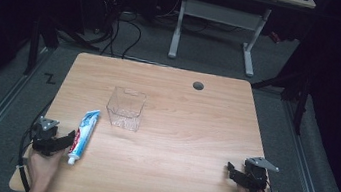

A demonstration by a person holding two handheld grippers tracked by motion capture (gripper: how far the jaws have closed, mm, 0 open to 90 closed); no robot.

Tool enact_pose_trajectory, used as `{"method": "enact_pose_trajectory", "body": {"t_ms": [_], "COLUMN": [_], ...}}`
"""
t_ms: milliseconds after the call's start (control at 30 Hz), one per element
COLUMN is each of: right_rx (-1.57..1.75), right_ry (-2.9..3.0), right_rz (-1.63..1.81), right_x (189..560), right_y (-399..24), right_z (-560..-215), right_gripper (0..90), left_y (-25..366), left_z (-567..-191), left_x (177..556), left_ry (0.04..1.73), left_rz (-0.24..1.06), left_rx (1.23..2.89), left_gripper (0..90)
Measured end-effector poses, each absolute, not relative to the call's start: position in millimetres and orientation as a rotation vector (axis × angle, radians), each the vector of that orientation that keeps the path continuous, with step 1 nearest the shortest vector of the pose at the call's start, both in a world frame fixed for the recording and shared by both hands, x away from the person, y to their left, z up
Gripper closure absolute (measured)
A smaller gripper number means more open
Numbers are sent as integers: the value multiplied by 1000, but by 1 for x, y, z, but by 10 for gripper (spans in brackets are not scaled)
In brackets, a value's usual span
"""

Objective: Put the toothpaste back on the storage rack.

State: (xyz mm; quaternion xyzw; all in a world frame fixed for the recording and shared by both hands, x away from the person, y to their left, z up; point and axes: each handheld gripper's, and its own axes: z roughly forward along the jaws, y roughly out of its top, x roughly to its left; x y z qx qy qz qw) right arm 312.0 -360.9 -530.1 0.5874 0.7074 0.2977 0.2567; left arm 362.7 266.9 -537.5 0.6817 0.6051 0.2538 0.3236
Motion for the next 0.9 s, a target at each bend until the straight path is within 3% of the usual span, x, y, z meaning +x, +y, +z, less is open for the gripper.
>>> {"method": "enact_pose_trajectory", "body": {"t_ms": [900], "right_rx": [1588], "right_ry": [1923], "right_rz": [809], "right_x": [312], "right_y": [-361], "right_z": [-530], "right_gripper": [288], "left_y": [267], "left_z": [-514], "left_x": [349], "left_ry": [1508], "left_rz": [633], "left_rx": [1782], "left_gripper": [376]}}
